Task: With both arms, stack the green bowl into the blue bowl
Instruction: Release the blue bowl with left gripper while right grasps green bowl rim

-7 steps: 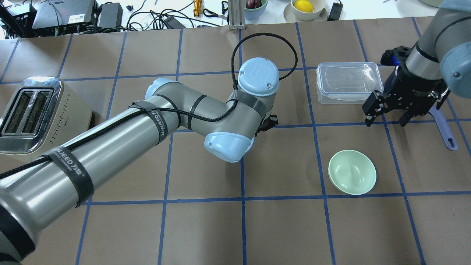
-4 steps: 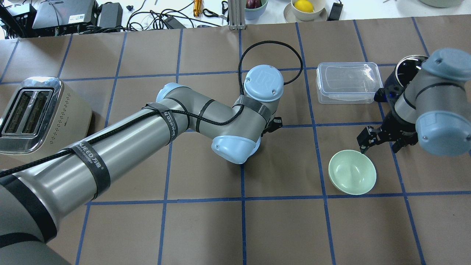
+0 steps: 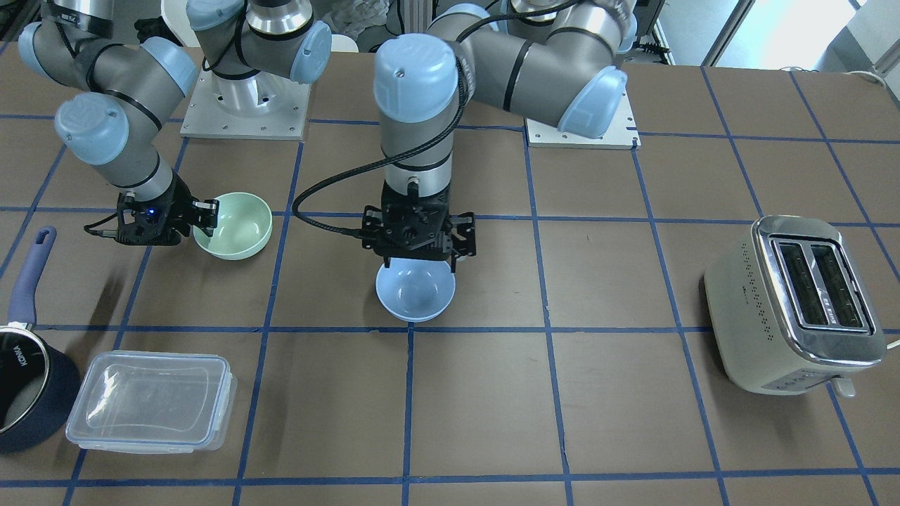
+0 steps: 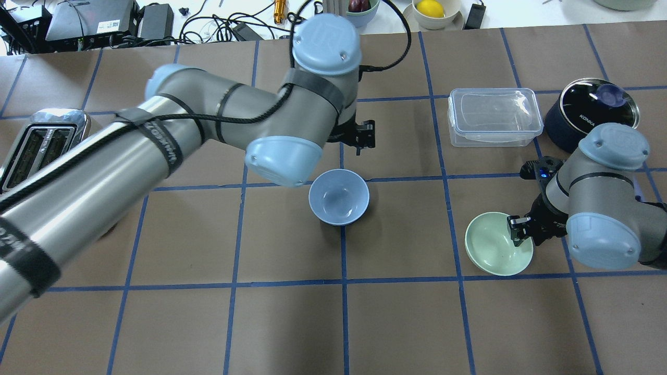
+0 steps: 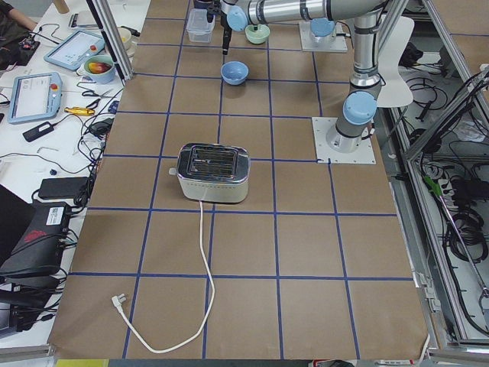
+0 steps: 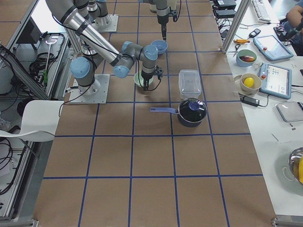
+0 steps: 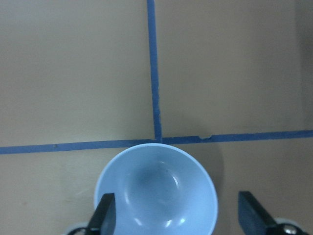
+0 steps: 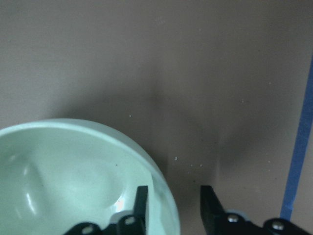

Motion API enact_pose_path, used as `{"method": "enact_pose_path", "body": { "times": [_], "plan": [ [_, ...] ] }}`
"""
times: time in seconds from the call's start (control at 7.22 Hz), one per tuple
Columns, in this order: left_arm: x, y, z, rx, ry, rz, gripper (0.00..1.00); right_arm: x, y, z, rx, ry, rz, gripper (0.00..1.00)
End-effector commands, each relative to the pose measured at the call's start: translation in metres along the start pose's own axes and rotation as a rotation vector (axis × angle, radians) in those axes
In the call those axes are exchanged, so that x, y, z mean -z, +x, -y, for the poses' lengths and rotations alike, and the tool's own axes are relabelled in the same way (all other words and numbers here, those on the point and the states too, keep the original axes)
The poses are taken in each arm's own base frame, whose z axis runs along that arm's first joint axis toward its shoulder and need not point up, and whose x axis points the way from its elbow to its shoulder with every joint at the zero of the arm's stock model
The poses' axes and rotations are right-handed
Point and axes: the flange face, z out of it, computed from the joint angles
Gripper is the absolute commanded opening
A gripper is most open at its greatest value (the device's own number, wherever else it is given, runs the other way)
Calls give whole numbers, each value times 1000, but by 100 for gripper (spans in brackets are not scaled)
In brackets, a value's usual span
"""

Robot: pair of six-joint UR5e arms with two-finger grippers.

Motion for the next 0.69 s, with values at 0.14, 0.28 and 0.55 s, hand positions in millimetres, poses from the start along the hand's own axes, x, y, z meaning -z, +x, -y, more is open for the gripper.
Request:
{"method": "enact_pose_path", "body": {
  "times": [0.14,0.28,0.55],
  "plan": [
    [100,-163,-2,-84,23,-14,100,9,-3,8,-5,44,38,0],
    [115,-186,-11,-79,25,-5,100,25,-6,21,-24,63,104,0],
    [138,-209,-23,-80,44,-2,100,69,-44,55,-89,75,184,0]
  ]
}}
